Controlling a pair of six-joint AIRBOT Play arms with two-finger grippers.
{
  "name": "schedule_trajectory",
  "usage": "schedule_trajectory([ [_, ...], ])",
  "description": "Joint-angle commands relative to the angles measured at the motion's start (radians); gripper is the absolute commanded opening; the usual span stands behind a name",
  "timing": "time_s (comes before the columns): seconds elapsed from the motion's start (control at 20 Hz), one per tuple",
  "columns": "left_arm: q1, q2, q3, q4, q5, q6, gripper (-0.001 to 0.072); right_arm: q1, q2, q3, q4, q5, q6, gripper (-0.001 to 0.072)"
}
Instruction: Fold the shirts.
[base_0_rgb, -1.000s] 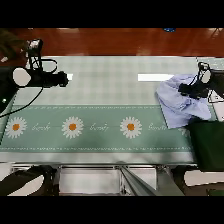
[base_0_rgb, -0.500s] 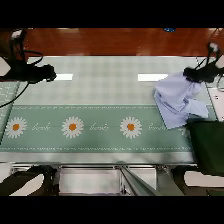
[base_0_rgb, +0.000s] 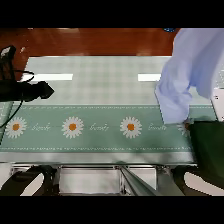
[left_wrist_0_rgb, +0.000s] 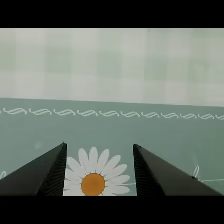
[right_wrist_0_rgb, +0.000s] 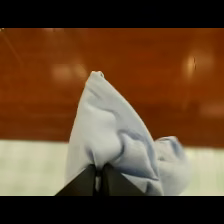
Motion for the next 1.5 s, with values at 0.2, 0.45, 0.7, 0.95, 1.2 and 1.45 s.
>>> schedule_trajectory([
  [0.2,0.012,0.028,-0.039,-0.047,0.098,-0.002,0.0508,0.226,0.098,0.190,0.025,-0.103,-0.010,0.0021],
  [0.45,0.025,0.013,-0.039,-0.047,0.131,-0.003,0.0509,0.435,0.108,0.180,0.025,-0.109,-0.013,0.0021],
  [0.7,0.129,0.005,-0.039,-0.013,0.138,0.001,0.0508,0.620,0.107,0.084,0.025,-0.089,-0.002,0.0021],
  [0.95,0.180,0.005,-0.040,-0.022,0.091,0.019,0.0509,0.644,0.068,-0.055,0.008,0.047,0.048,0.0021],
  [1.2,0.126,0.005,-0.041,-0.044,0.067,0.028,0.0509,0.644,0.001,-0.415,0.003,0.028,0.093,0.0021],
  [1.45,0.007,0.003,-0.089,-0.044,0.060,0.027,0.0509,0.635,-0.139,-0.615,-0.150,0.010,0.202,0.0022],
])
